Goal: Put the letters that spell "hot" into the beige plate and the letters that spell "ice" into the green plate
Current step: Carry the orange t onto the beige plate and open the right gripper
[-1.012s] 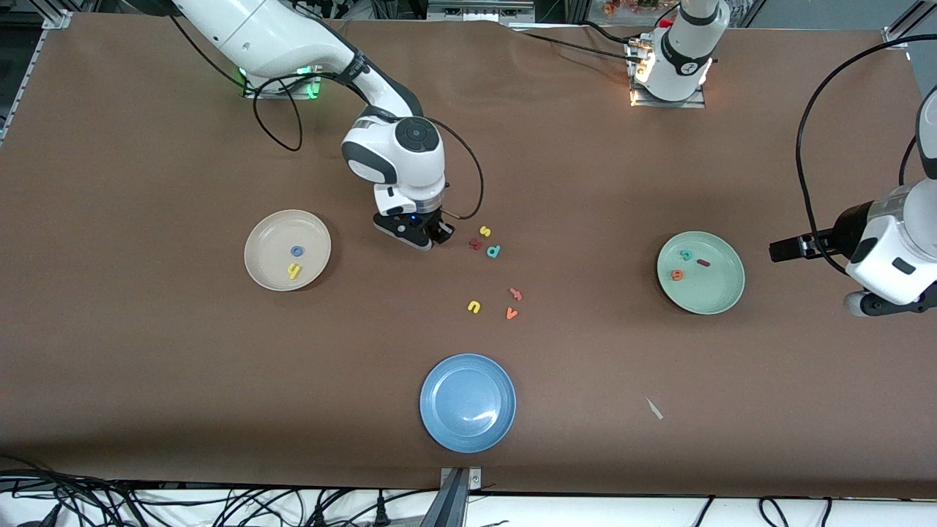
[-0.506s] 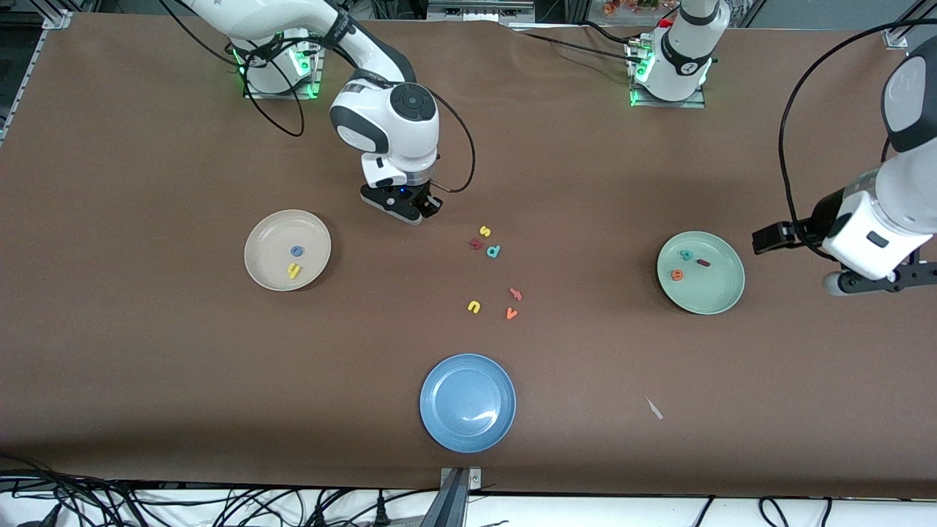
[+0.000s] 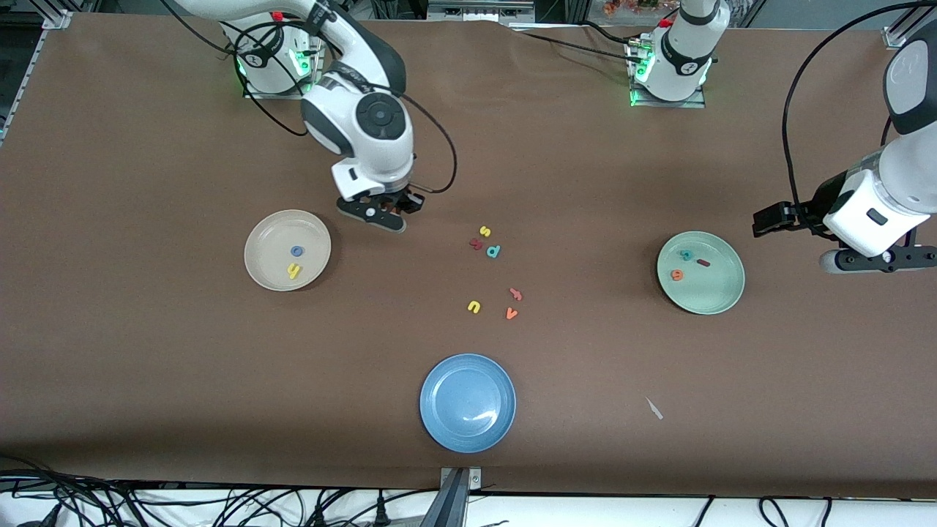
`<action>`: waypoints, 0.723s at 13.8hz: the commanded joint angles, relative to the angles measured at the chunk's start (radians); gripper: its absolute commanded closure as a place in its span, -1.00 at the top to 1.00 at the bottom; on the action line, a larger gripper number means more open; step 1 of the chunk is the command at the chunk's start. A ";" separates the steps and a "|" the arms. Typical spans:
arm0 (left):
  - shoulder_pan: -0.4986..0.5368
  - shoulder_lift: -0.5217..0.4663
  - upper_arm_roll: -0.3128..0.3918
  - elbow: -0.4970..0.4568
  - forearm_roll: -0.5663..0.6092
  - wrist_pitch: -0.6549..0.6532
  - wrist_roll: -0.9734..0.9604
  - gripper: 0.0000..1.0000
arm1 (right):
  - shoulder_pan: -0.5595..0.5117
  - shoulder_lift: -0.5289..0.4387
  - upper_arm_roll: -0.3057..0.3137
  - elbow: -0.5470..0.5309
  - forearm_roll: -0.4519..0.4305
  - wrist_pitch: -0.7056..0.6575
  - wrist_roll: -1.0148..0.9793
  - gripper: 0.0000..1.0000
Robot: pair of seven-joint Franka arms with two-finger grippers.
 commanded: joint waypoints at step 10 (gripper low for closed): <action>-0.023 -0.015 0.015 0.037 0.051 -0.002 0.122 1.00 | -0.005 -0.160 -0.322 -0.099 0.166 -0.020 -0.674 -0.76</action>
